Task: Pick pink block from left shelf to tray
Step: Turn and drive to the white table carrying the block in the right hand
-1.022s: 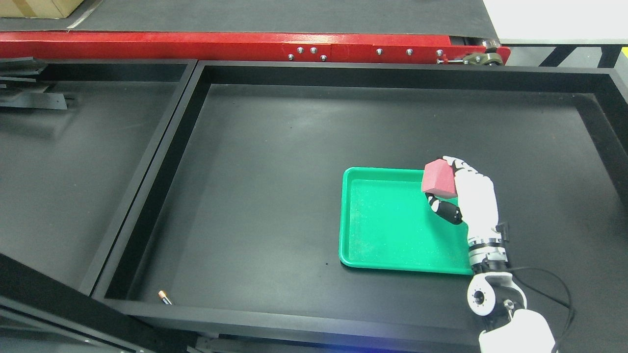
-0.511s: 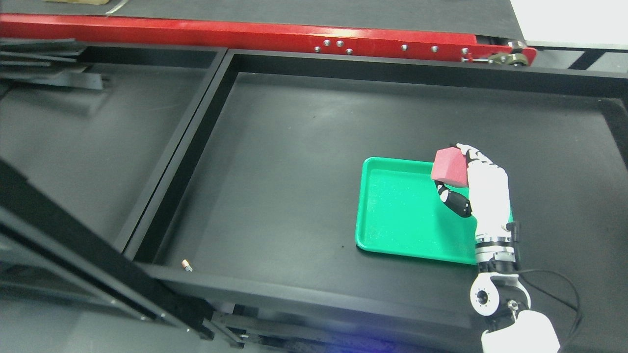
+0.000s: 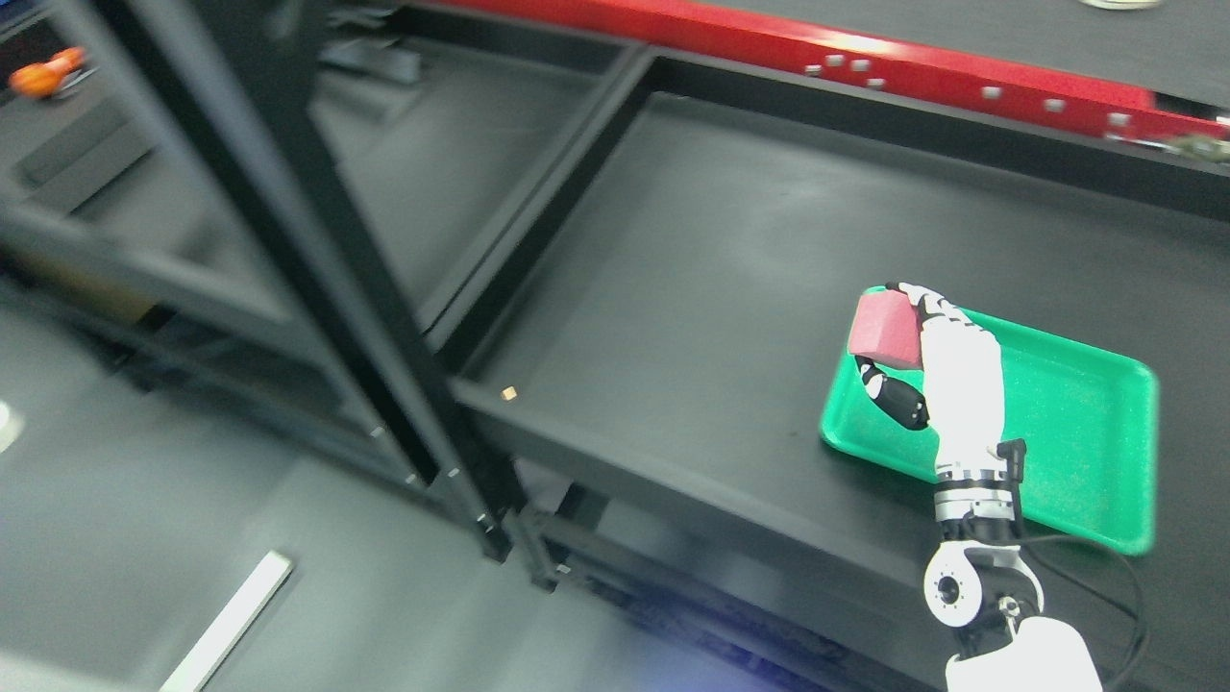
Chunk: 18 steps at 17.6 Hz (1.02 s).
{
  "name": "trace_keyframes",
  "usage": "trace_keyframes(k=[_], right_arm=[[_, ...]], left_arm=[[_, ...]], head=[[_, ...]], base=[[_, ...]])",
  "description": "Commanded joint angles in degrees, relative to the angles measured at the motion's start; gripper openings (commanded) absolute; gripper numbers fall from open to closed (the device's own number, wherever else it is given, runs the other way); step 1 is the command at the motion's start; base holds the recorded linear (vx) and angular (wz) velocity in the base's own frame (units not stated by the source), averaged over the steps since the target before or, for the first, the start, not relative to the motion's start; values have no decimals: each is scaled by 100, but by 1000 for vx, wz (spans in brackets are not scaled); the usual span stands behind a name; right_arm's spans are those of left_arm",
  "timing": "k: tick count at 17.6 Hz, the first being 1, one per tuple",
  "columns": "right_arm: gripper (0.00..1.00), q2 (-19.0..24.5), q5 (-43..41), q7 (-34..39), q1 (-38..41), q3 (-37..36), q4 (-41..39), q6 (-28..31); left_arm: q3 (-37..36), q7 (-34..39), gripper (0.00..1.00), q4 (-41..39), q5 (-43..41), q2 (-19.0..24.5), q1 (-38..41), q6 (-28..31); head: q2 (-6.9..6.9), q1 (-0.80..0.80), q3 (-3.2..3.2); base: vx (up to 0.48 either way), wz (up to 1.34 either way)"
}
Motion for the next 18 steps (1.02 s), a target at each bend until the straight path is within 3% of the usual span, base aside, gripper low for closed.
trace_keyframes(k=[1, 18], right_arm=[[2, -100, -2, -40, 84, -23, -151, -1], [2, -100, -19, -119, 67, -23, -151, -1]], left_arm=[[0, -1, 100, -100, 0, 100, 184, -2], [0, -1, 100, -100, 0, 100, 184, -2]], head=[[0, 0, 0], [0, 0, 0]], base=[[-223, 873], [-199, 763]])
